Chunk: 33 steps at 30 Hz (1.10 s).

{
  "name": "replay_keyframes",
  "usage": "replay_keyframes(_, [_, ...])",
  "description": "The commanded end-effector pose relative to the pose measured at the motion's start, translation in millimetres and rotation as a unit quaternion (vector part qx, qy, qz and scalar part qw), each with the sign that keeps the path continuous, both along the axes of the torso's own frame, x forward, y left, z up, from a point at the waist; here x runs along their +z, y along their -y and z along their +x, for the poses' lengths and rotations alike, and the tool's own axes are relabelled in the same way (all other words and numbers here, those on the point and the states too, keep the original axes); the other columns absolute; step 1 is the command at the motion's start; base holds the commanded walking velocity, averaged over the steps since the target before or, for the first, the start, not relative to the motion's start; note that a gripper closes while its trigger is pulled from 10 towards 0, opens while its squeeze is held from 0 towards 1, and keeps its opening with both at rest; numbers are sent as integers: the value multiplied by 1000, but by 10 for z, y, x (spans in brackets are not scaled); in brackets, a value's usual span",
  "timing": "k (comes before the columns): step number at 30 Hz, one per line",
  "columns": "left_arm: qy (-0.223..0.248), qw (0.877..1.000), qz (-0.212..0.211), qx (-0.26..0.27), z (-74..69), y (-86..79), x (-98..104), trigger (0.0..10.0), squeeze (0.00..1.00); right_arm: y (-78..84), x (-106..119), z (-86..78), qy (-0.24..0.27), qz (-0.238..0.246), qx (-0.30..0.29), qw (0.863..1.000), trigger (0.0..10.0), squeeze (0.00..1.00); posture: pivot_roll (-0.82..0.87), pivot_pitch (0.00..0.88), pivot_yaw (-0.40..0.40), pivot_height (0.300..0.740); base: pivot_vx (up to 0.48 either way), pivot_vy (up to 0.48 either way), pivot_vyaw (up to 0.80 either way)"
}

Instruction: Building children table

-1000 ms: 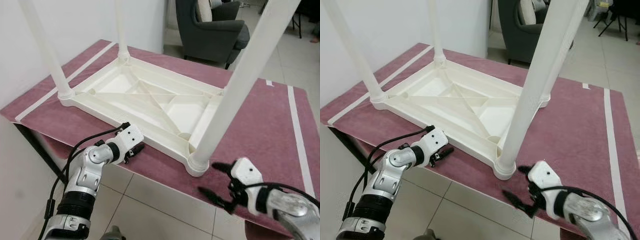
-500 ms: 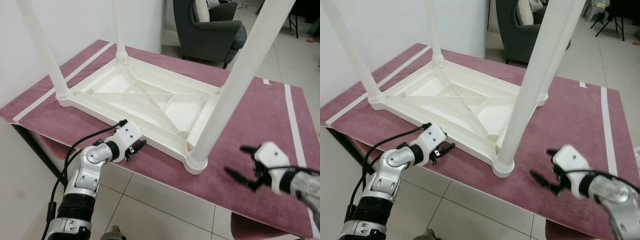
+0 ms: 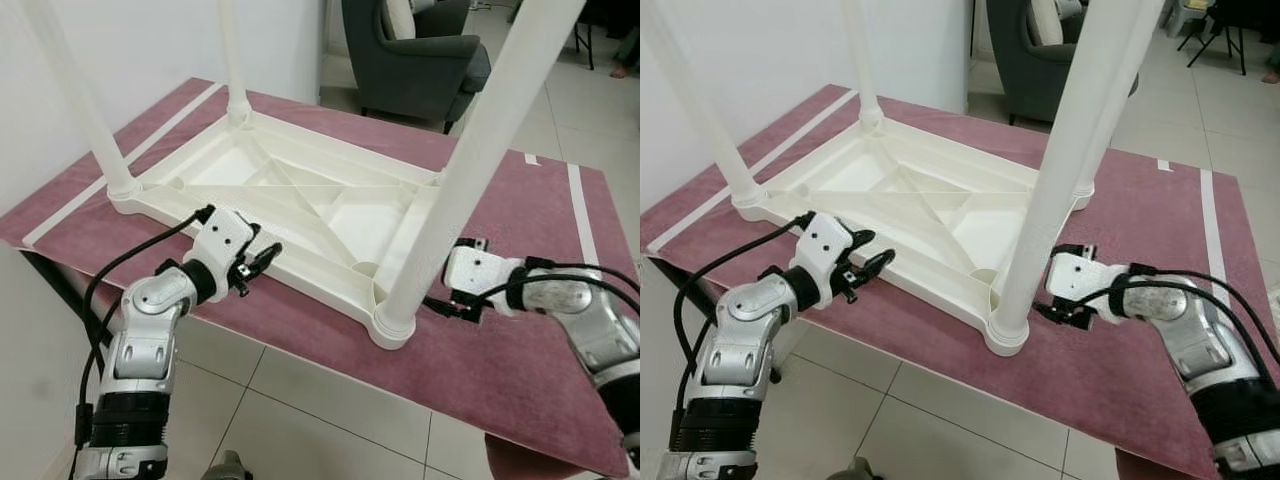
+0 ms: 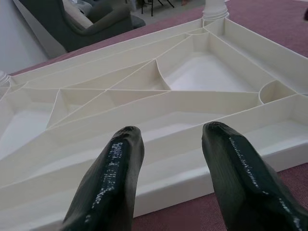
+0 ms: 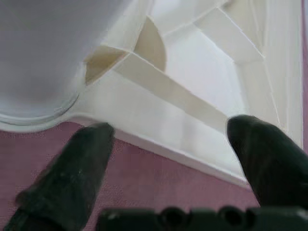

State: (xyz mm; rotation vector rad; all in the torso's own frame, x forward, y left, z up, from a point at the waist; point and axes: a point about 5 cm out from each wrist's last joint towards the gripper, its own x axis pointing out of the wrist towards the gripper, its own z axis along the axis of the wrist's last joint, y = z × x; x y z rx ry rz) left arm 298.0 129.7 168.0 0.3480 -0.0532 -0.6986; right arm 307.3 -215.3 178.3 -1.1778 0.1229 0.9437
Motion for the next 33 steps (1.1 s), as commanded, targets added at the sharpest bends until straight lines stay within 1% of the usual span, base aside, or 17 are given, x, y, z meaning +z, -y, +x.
replay_keyframes(1, [2, 1000, -4, 5, -19, 18, 12, 10000, 0, -19, -58, 18, -9, -24, 16, 1000, 10000, 0, 133, 7, -23, 740, 0, 0, 0])
replay_keyframes(2, [0, 1000, -9, 7, -52, 34, 5, 10000, 0, -43, -29, 96, -1, -41, 28, 999, 10000, 0, 140, 12, -30, 740, 0, 0, 0])
replay_keyframes(3, [0, 1000, -9, 7, -52, 34, 5, 10000, 0, -43, -29, 96, -1, -41, 28, 999, 10000, 0, 140, 12, -30, 740, 0, 0, 0])
replay_keyframes(4, [-5, 1000, -14, 10, -107, 58, -16, 10000, 0, -72, 2, 190, 2, -83, 51, 995, 10000, 0, 152, 15, -36, 740, 0, 0, 0])
replay_keyframes(5, [-5, 1000, -14, 10, -107, 58, -16, 10000, 0, -72, 2, 190, 2, -83, 51, 995, 10000, 0, 152, 15, -36, 740, 0, 0, 0])
replay_keyframes(7, [-9, 1000, -14, 11, -133, 60, -20, 10000, 0, -55, -1, 214, -13, -125, 79, 989, 10000, 0, 159, 18, -38, 740, 0, 0, 0])
replay_keyframes(10, [-10, 1000, -14, 13, -138, 56, -17, 10000, 0, -29, 16, 226, -22, -145, 90, 985, 10000, 0, 163, 21, -42, 740, 0, 0, 0])
replay_keyframes(12, [-12, 1000, -13, 18, -141, 45, -14, 10000, 0, 57, 82, 289, -17, -202, 104, 974, 10000, 0, 165, 23, -44, 740, 0, 0, 0])
replay_keyframes(13, [-12, 1000, -13, 19, -138, 50, -14, 10000, 0, 49, 104, 337, 4, -219, 109, 970, 10000, 0, 160, 27, -42, 740, 0, 0, 0])
replay_keyframes(14, [-12, 1000, -13, 19, -138, 50, -14, 10000, 0, 49, 104, 337, 4, -219, 109, 970, 10000, 0, 160, 27, -42, 740, 0, 0, 0])
replay_keyframes(16, [-12, 1000, -12, 18, -136, 71, -14, 10000, 0, -35, 86, 408, 42, -232, 125, 964, 10000, 0, 165, 32, -37, 740, 0, 0, 0])
replay_keyframes(17, [-12, 1000, -12, 18, -136, 71, -14, 10000, 0, -35, 86, 408, 42, -232, 125, 964, 10000, 0, 165, 32, -37, 740, 0, 0, 0])
replay_keyframes(20, [-13, 1000, -11, 18, -137, 89, -4, 10000, 0, -134, 29, 447, 74, -242, 149, 956, 10000, 0, 169, 36, -35, 740, 0, 0, 0])
replay_keyframes(25, [-14, 1000, -10, 20, -141, 88, 4, 10000, 0, -172, -56, 456, 84, -250, 161, 951, 10000, 0, 179, 47, -30, 740, 0, 0, 0])
replay_keyframes(26, [-14, 1000, -10, 20, -141, 88, 4, 10000, 0, -172, -56, 456, 84, -250, 161, 951, 10000, 0, 179, 47, -30, 740, 0, 0, 0])
replay_keyframes(29, [-17, 1000, -7, 21, -159, 74, 5, 10000, 0, -226, -206, 483, 79, -247, 153, 954, 10000, 0, 193, 58, -25, 740, 0, 0, 0])
replay_keyframes(33, [-18, 1000, -5, 22, -164, 64, 9, 10000, 0, -271, -243, 521, 86, -243, 147, 955, 10000, 0, 202, 64, -26, 740, 0, 0, 0])
